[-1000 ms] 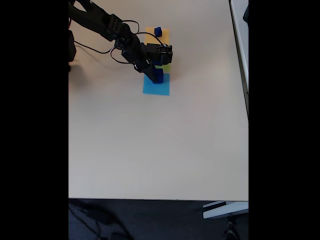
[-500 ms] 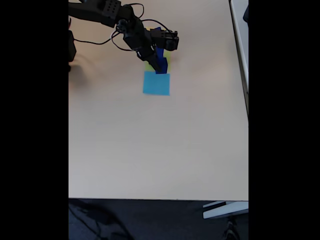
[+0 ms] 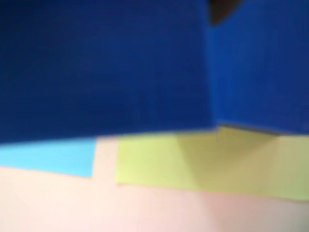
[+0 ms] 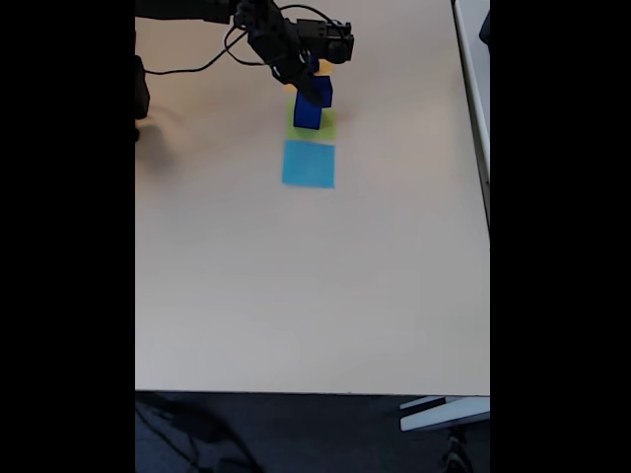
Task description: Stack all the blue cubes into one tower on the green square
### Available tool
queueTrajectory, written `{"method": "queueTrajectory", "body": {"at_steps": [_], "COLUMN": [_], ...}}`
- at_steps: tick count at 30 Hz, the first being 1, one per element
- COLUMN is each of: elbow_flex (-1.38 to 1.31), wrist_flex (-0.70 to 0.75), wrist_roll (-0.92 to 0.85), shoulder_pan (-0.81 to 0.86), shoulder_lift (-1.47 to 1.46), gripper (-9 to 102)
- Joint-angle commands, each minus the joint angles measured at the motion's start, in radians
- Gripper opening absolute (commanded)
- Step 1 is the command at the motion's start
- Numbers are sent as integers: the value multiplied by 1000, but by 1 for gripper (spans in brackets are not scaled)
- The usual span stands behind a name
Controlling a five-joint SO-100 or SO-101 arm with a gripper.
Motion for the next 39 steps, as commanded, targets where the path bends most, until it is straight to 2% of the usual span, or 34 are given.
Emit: {"method": "queueTrajectory", "body": {"at_steps": [1,10,21,39], "elbow_flex": [2,26,34,40], "wrist_flex": [-23,-91,-84,-84], "wrist_roll": [14,57,189,267], "shoulder_pan": [-20,-40,-81,-114], "shoulder_lift": [69,3,-49,-80], "gripper": [0,0,0,0]}}
